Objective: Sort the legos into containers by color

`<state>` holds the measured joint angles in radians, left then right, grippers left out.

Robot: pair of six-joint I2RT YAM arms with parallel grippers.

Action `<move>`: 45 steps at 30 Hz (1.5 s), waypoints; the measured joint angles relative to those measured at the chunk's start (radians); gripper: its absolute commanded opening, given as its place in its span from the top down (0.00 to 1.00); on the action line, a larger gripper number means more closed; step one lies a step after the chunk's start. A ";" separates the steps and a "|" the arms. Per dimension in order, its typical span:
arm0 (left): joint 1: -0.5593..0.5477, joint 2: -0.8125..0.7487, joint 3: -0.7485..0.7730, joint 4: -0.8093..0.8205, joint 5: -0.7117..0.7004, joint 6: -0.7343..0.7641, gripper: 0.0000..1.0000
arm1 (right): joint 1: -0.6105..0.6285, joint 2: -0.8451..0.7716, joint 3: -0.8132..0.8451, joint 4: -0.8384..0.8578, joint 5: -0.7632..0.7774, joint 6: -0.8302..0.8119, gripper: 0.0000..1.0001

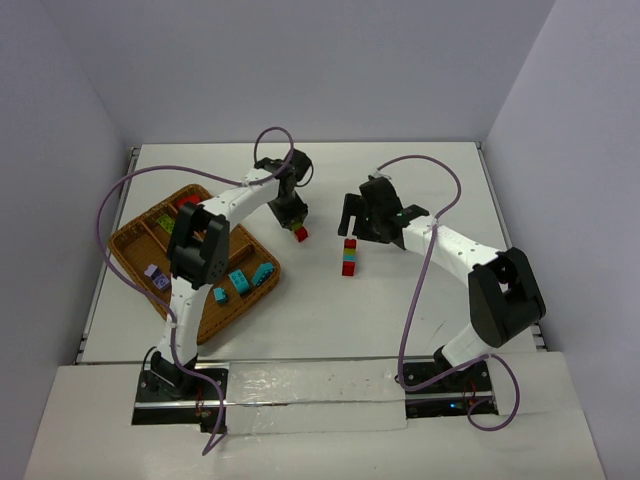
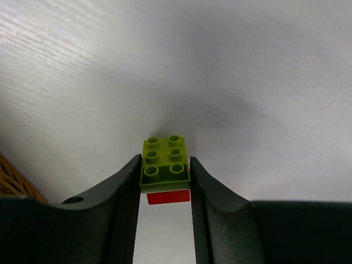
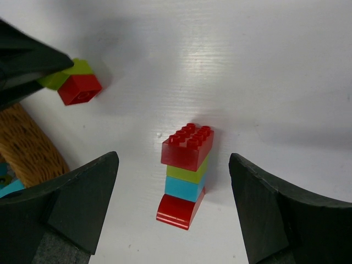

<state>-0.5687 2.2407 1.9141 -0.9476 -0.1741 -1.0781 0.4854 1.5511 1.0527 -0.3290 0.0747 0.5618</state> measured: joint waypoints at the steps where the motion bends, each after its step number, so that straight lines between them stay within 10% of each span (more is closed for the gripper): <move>1: 0.001 -0.004 0.005 0.004 0.008 0.014 1.00 | 0.000 -0.004 0.000 0.000 -0.015 -0.008 0.12; 25: 0.029 -0.201 0.014 0.070 0.257 0.035 1.00 | 0.000 0.051 0.094 0.202 -0.268 0.165 0.18; 45: 0.036 -0.219 -0.011 0.079 0.272 0.042 1.00 | -0.007 0.154 0.094 0.377 -0.393 0.276 0.61</move>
<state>-0.5331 2.0216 1.9034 -0.8686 0.0980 -1.0359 0.4784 1.7054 1.1469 0.0476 -0.3186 0.8376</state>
